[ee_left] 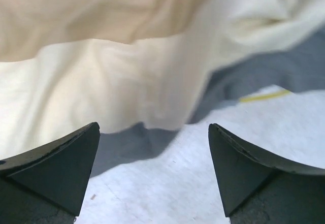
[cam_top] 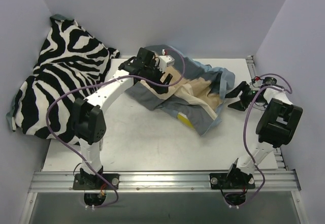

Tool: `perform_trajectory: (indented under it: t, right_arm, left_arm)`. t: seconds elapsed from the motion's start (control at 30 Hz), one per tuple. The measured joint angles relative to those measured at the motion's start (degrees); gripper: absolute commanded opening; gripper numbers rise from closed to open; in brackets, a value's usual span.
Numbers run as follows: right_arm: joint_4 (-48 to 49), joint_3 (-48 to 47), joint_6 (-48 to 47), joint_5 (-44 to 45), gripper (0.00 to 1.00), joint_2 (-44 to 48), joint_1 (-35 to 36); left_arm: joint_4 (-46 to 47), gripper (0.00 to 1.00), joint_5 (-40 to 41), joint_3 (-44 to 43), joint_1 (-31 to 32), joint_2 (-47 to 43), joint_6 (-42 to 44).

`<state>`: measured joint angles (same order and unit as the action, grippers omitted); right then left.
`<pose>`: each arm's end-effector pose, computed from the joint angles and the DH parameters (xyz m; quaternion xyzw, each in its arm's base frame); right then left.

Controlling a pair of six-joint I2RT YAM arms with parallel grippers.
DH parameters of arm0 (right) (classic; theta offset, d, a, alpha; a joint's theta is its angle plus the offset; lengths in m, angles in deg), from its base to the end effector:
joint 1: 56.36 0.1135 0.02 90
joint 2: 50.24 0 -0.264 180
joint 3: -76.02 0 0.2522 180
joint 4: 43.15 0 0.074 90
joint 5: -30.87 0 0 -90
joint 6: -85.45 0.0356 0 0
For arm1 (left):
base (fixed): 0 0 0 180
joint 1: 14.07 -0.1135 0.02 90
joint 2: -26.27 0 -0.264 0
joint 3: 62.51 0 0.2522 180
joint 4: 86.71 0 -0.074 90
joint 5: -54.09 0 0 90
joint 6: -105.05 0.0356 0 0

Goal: Put the pillow into the pillowcase

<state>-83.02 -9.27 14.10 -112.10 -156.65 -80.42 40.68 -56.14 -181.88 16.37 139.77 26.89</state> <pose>0.3550 -0.1274 0.1924 0.2115 0.8477 0.4207 0.2443 0.3815 -0.2385 0.3032 0.3904 0.8302 -0.2198 0.3317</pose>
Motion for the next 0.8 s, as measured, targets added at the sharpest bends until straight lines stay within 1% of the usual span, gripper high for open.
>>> perform_trajectory:
  t: [0.07, 0.1, 0.13, 0.2, 0.33, 0.5, 0.57, 0.6, 0.63, 0.67, 0.7, 0.73, 0.77, 0.8]
  right_arm:
    - [-1.14, 3.45, -1.03, 0.26, 0.52, 1.49, 0.0]
    - [-1.33, 5.27, -1.44, 0.39, 0.48, 1.75, 0.0]
    - [-1.68, 6.95, -1.77, 0.57, 0.42, 1.68, -0.04]
    - [-2.03, 10.14, -2.32, 0.57, 0.38, 1.01, -0.35]
    - [-3.1, 14.43, -3.37, 0.59, 0.37, 0.61, -1.79]
    - [-3.04, 14.53, -4.22, -1.01, 0.37, 1.16, -2.58]
    - [-3.41, 14.51, -4.9, -1.6, 0.38, 1.73, -2.6]
    - [-3.76, 14.51, -5.29, -1.62, 0.39, 2.12, -2.67]
    - [-4.17, 14.56, -5.68, -1.51, 0.4, 2.78, -2.86]
    - [-4.42, 14.71, -5.99, -1.44, 0.42, 3.34, -2.95]
    - [-4.59, 14.99, -6.32, -1.16, 0.43, 3.96, -3.15]
    - [-4.85, 15.28, -6.6, -0.83, 0.43, 4.44, -3.39]
    - [-4.98, 15.65, -6.86, -0.42, 0.43, 4.68, -3.69]
    - [-5.05, 16.13, -7.17, 0.09, 0.45, 4.72, -3.8]
  left_arm:
    - [0.24, 0.98, -1.33, 4.79, 2.21, -4.92, 0.94]
    - [0.24, 0.98, -1.7, 5.75, 3.74, -6.29, 1.46]
    - [0.39, 0.97, -2.12, 5.97, 5.49, -6.95, 2.03]
    - [1.9, 0.97, -2.54, 5.81, 9.2, -7.04, 2.93]
    - [3.13, 0.97, -2.4, 3.45, 17.25, -3.26, 5.97]
    - [5.4, 0.97, 1.25, 1.29, 25.42, 3.61, 11.26]
    - [6.69, 0.98, 3.26, 1.16, 27.87, 6.01, 13.99]
    - [7.32, 0.96, 4.17, 1.07, 28.87, 7.26, 15.26]
    - [8.07, 0.73, 5.11, 0.79, 29.73, 8.68, 16.59]
    - [8.52, 0.57, 5.68, 0.35, 30.14, 9.94, 17.22]
    - [8.5, 0.38, 6.19, -0.55, 30.25, 11.23, 18.14]
    - [8.2, 0.11, 6.47, -2.03, 30.16, 12.52, 18.58]
    - [7.91, 0.01, 6.43, -3.65, 29.83, 13.77, 18.69]
    - [7.32, 0.0, 5.33, -5.4, 29.14, 14.6, 18.4]
